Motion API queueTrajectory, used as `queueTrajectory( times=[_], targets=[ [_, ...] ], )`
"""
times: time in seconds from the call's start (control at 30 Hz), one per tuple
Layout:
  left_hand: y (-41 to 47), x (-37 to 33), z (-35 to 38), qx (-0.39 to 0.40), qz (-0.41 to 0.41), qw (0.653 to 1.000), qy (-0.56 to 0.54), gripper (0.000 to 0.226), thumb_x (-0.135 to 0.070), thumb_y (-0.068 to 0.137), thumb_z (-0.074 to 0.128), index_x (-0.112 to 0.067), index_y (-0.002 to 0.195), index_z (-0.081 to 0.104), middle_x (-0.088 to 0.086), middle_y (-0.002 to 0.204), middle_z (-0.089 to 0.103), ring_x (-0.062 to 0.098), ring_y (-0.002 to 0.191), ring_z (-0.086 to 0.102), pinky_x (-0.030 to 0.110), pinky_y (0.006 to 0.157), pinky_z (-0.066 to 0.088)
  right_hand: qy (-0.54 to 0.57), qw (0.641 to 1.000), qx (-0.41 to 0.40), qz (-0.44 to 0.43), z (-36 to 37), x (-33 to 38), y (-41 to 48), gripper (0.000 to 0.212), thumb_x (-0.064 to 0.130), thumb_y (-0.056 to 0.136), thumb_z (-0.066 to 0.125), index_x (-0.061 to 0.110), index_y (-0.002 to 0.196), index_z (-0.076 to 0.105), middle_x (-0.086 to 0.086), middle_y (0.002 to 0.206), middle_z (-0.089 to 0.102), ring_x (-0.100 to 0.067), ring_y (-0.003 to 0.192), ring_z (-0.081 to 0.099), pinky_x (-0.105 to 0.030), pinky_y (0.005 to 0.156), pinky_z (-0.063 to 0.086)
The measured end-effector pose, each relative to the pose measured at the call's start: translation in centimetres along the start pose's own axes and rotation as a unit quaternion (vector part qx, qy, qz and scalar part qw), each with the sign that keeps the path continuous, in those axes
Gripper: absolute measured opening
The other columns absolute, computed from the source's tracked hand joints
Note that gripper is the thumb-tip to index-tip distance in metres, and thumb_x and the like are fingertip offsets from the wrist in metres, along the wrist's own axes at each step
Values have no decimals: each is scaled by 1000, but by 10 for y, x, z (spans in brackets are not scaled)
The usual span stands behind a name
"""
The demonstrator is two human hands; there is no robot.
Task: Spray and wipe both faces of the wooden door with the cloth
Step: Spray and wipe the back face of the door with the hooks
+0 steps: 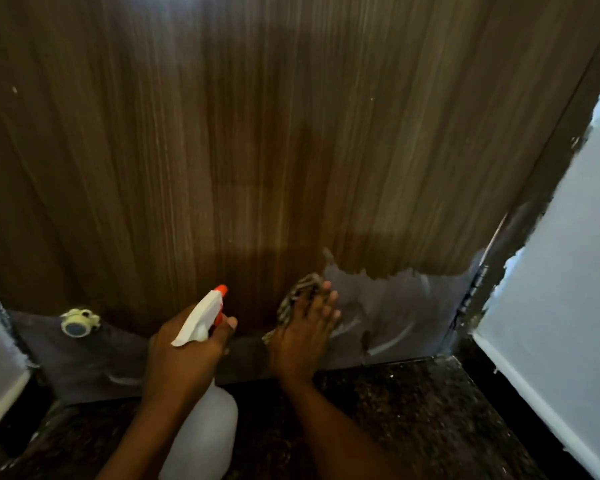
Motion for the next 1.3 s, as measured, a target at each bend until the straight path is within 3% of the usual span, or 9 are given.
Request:
queueTrajectory(
  times=[0.17, 0.37, 0.53, 0.67, 0.83, 0.93, 1.07, 1.2, 1.3],
  targets=[
    [-11, -21, 20, 24, 13, 1000, 2, 40, -21, 78, 72, -10, 114, 59, 10, 95, 65, 25, 87, 64, 35, 81, 47, 166, 960, -108, 196, -65, -27, 79, 64, 40, 99, 34, 7, 154, 28, -18, 164, 12, -40, 151, 10, -56, 120, 15],
    [-9, -48, 48, 39, 28, 999, -23, 49, -23, 77, 74, -14, 122, 58, 6, 105, 66, 27, 98, 65, 47, 92, 51, 30, 993, -20, -110, -30, 27, 40, 89, 54, 90, 40, 19, 159, -3, -18, 164, 4, -41, 150, 6, -54, 121, 6],
    [-3, -76, 77, 67, 39, 996, -42, 44, -38, 70, 78, -20, 106, 62, 11, 97, 70, 21, 81, 69, 39, 79, 55, 124, 973, -47, 188, -40, -48, 57, 75, 45, 94, 32, 11, 158, 15, -18, 164, 10, -39, 151, 14, -59, 117, 23],
    [-16, -73, 77, 53, 49, 997, -31, 42, -24, 81, 70, -14, 119, 58, 6, 95, 68, 16, 79, 68, 33, 73, 56, 271, 903, -58, 329, -64, -71, 88, 65, 48, 102, 25, 16, 158, 13, -9, 167, -3, -31, 153, -2, -57, 121, 8],
    [-13, -55, 61, 31, 23, 998, -58, 43, -19, 80, 71, -11, 120, 60, 11, 100, 69, 22, 86, 69, 44, 83, 56, 121, 991, -57, -4, -88, -7, 98, 78, 44, 92, 39, 19, 158, 6, -13, 165, -8, -38, 152, -6, -53, 122, -3],
    [-18, -53, 81, 50, 11, 997, -65, 49, -22, 78, 72, -14, 125, 58, 12, 103, 69, 23, 89, 68, 43, 83, 56, 61, 993, 18, -101, -55, -27, 63, 97, 45, 87, 50, 24, 157, -14, -9, 163, -22, -36, 151, -14, -54, 122, -4],
    [-32, -54, 117, 68, 18, 996, -48, 50, -23, 78, 72, -16, 125, 57, 10, 105, 68, 23, 95, 66, 48, 89, 52, 126, 975, -1, 182, -44, -130, 41, 73, 45, 95, 30, 13, 156, 5, -15, 165, 9, -37, 151, 12, -61, 117, 22],
    [-35, -65, 139, 84, 37, 995, -29, 55, -22, 78, 72, -17, 129, 53, 11, 114, 65, 27, 104, 61, 49, 94, 48, 270, 877, -39, 395, -64, -194, 101, 60, 43, 107, 23, 17, 158, 6, -3, 167, -2, -25, 154, 0, -48, 123, 1],
    [-43, -68, 162, 111, 47, 993, -5, 58, -20, 75, 75, -15, 129, 53, 12, 119, 62, 28, 109, 58, 47, 98, 46, 303, 849, -55, 430, -72, -216, 117, 58, 40, 108, 22, 22, 159, 3, 3, 167, -5, -20, 154, -4, -48, 123, -3]
  ],
)
Point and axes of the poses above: each hand's wrist, its own y-axis towards the middle knuckle, its own z-axis out of the palm, x = y × z, the point moved 9 cm from there along y, towards the middle knuckle
